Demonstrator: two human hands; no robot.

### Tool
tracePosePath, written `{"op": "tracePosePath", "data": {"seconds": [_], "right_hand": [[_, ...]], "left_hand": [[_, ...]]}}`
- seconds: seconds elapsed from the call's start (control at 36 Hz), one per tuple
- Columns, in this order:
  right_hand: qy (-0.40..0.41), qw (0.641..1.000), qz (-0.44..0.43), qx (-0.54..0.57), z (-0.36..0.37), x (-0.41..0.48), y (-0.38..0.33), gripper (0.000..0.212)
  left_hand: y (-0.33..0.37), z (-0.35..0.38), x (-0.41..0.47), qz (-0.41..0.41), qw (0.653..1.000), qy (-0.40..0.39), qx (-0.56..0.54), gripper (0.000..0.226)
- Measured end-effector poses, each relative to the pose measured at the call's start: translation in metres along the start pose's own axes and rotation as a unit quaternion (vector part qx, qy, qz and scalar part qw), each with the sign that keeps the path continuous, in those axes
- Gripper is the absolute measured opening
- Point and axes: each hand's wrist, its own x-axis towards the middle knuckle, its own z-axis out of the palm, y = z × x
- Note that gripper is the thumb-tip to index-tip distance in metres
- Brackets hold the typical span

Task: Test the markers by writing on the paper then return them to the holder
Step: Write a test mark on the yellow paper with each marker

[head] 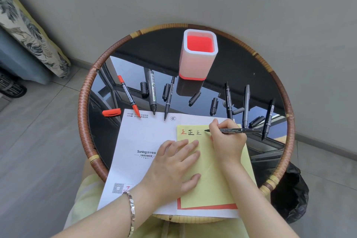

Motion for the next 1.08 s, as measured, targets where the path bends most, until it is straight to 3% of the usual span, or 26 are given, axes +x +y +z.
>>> {"op": "tracePosePath", "data": {"seconds": [1.08], "right_hand": [[-0.001, 1.0, -0.026, 0.008, 0.0013, 0.0011, 0.0098, 0.035]], "left_hand": [[0.0005, 0.0, -0.0007, -0.002, 1.0, 0.001, -0.004, 0.04]]}}
